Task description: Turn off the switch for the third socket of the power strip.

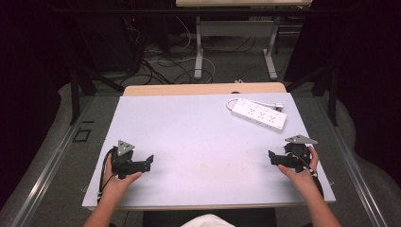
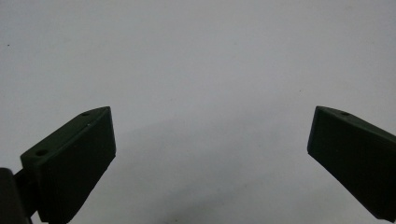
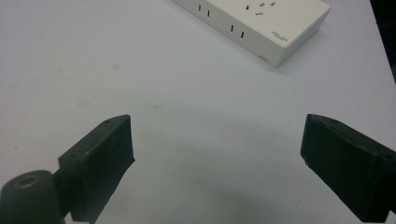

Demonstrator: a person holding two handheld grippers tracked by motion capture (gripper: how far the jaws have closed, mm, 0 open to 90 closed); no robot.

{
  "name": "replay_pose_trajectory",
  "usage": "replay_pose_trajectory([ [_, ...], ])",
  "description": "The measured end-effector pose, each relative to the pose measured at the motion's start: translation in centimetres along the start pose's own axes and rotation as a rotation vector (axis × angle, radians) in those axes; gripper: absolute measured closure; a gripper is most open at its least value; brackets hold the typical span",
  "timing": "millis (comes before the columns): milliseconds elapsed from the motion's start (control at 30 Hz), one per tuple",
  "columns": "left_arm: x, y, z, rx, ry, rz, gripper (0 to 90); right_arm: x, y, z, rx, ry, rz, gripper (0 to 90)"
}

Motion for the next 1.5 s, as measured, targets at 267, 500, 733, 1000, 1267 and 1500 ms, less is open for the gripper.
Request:
replay_pose_trajectory([
  [267,-0.1,0.2,0.0,-0.008,-0.003,0.009,1.2,0.1,0.3,0.6,-0.009,0.011,0.004,11.3],
  [500,0.0,0.3,-0.1,-0.002,0.002,0.008,1.3,0.2,0.6,1.1,-0.017,0.033,0.012,13.0],
  [733,-0.1,0.4,0.0,-0.013,-0.005,0.016,1.5,-0.1,0.8,2.3,-0.006,0.032,0.041,14.5],
  [1000,0.0,0.4,-0.1,-0.02,-0.008,0.016,1.6,-0.1,1.0,3.3,-0.039,0.048,0.053,15.6],
  [1267,0.0,0.4,-0.1,-0.012,-0.001,0.02,1.7,0.0,1.4,4.4,-0.066,0.063,0.067,17.2],
  [1500,0.0,0.4,-0.2,-0.014,0.004,0.02,1.7,0.0,1.4,5.1,-0.086,0.058,0.066,22.0],
])
Point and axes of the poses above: each handheld gripper's, and its own axes: x roughly forward along the jaws, z roughly out of its top, y roughly to its left, the point moved 10 cm from there along x, roughly forward along the jaws, and after that the axes turned 9 degrees about x, right-handed, at the moved point
